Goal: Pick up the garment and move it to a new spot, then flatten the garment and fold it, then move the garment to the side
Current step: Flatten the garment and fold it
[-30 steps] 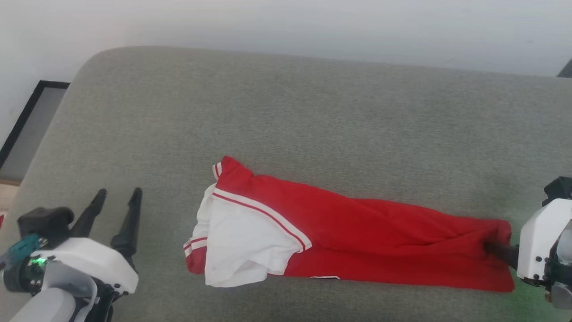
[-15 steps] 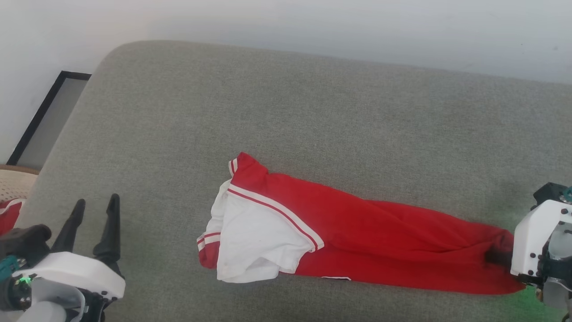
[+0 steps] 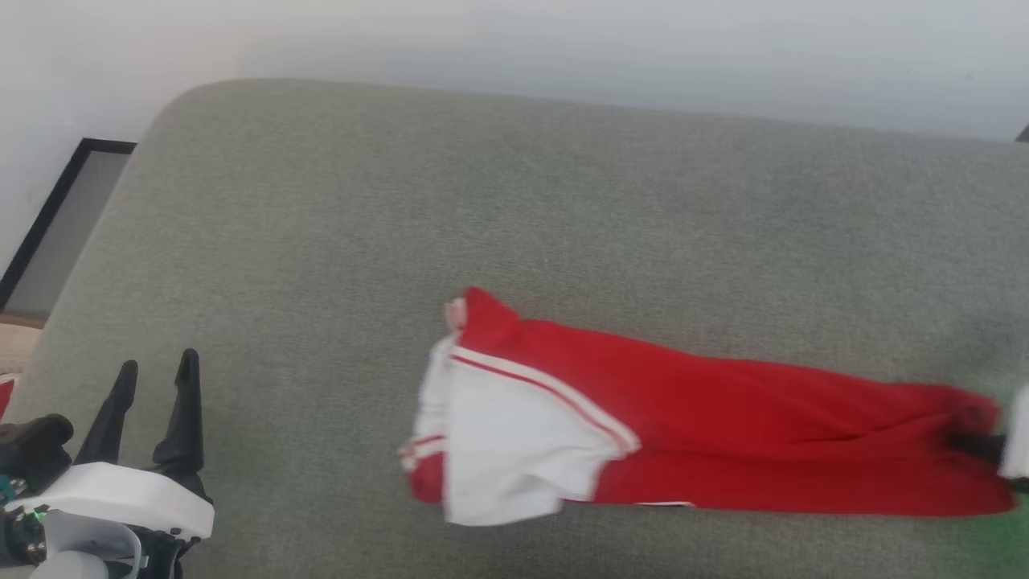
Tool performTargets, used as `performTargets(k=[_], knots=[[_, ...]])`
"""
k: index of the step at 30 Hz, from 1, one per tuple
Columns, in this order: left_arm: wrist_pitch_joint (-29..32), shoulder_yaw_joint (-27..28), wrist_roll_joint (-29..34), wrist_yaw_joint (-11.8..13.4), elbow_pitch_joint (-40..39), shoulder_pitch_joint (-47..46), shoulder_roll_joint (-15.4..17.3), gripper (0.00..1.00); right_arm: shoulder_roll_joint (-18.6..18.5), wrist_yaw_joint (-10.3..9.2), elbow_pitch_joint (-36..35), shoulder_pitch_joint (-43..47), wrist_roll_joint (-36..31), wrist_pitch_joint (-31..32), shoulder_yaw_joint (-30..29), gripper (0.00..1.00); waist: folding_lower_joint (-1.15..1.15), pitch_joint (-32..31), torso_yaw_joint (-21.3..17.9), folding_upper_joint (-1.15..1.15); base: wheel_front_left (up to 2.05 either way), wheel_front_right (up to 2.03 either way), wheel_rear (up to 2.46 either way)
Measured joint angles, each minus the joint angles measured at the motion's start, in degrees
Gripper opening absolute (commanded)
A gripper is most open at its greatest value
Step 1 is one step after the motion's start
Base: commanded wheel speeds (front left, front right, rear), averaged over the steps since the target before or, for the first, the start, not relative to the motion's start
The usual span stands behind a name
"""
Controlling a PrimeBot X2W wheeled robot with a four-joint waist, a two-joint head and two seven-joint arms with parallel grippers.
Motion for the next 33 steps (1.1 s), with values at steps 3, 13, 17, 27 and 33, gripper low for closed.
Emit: performTargets(k=[3, 13, 17, 27, 33], knots=[[0.00, 0.78, 0.68, -0.63, 0.01, -0.03, -0.43, 1.00, -2.80, -0.01, 2.36, -1.12, -1.05, -0.29, -3.93, 0.00, 0.00, 0.60, -0.91, 0.00, 0.00, 0.00, 0.00], [0.00, 0.93, 2.14, -1.76, 0.69, -1.70, -1.33, 1.00, -8.06, -0.01, 7.95, -5.13, -5.35, -2.90, -6.48, 0.00, 0.00, 2.33, -2.70, 0.00, 0.00, 0.00, 0.00], [0.00, 1.35, 2.24, -2.15, 1.11, -1.70, -1.60, 1.00, -7.00, -0.03, 4.72, -5.09, -3.16, -2.83, -3.69, 0.00, 0.00, 2.00, -3.20, 0.00, 0.00, 0.00, 0.00], [0.01, 1.35, 2.31, -2.26, 1.53, -1.66, -1.51, 1.00, -2.07, -0.05, -15.73, -0.22, 4.19, 1.92, 5.68, 0.00, 0.00, 0.71, -3.23, 0.00, 0.00, 0.00, 0.00], [0.30, 0.11, 2.57, -2.67, 1.51, -2.08, -1.93, 1.00, 2.64, -0.05, -22.52, 0.58, 3.71, 3.86, 10.90, 0.00, 0.00, 0.17, -1.39, 0.00, 0.00, 0.00, 0.00]])
